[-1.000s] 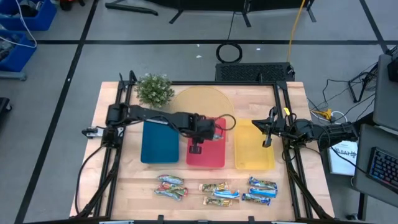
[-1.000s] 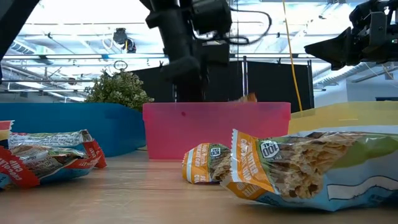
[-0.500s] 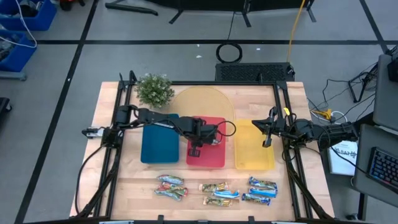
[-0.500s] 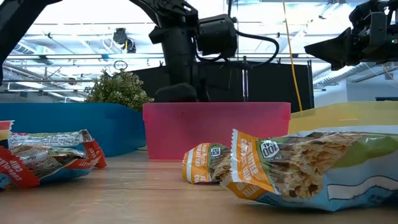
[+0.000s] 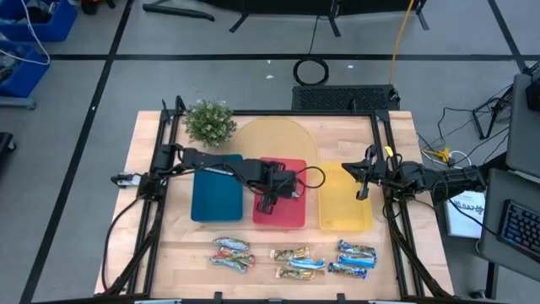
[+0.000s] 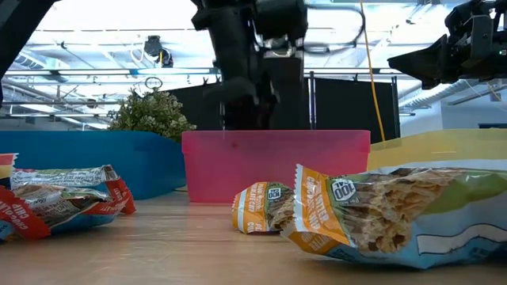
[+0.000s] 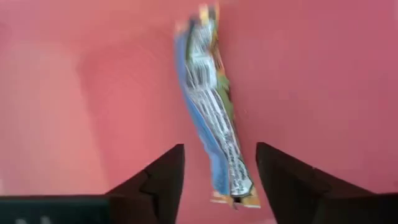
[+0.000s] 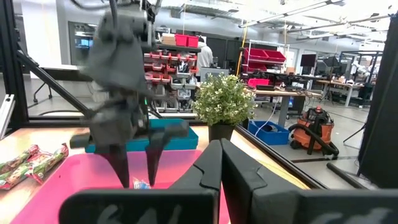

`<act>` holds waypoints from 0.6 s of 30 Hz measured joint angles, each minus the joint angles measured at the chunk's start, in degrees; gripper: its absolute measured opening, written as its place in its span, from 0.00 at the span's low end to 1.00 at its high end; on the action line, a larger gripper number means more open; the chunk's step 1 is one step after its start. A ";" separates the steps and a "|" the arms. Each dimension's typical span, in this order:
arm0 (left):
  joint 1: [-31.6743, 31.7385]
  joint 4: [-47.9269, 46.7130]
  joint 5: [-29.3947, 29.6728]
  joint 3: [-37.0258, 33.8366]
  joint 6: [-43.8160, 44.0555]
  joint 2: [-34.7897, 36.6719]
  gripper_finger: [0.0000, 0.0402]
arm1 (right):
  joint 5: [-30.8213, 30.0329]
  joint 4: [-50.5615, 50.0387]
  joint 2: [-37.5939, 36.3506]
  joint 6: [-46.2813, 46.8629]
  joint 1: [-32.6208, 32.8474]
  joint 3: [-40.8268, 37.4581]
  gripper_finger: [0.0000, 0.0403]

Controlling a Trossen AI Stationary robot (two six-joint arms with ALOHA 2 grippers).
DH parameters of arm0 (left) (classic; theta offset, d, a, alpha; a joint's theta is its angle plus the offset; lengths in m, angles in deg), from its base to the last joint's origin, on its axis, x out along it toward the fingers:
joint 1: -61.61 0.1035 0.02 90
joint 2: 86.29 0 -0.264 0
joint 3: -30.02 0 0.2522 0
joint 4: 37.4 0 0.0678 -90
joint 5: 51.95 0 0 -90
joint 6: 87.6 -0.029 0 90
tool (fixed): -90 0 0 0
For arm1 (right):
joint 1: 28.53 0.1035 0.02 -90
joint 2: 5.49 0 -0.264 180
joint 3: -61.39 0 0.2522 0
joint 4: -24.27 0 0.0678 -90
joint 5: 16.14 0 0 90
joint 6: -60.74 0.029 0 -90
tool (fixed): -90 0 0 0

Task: Pick and place Granola Bars by type
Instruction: Put the blue granola bar into the yellow bin

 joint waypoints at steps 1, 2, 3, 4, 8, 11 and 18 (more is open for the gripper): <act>-0.42 -1.02 -0.04 0.47 -1.01 1.10 0.55 | 0.00 0.02 0.00 0.00 0.00 0.00 0.00; -0.88 -1.87 -0.10 0.60 -2.03 2.74 0.56 | 0.00 0.06 0.00 0.00 0.00 -0.01 0.00; -1.42 -2.49 0.07 0.58 -2.77 4.67 0.56 | 0.00 0.07 0.00 0.00 0.00 0.00 0.00; -1.93 -2.61 0.88 0.12 -3.22 6.88 0.55 | 0.00 0.07 0.00 0.00 0.00 0.00 0.00; -3.14 -3.76 5.88 -4.16 -3.36 18.00 0.46 | 0.01 0.06 0.00 0.00 0.00 -0.01 0.00; -3.25 -3.01 5.37 -11.55 -2.28 29.68 0.33 | 0.02 0.07 0.00 -0.04 0.00 -0.02 0.00; -3.29 23.34 -3.87 -44.37 2.54 61.83 0.02 | 0.03 -0.15 -0.02 -0.02 0.00 -0.02 0.00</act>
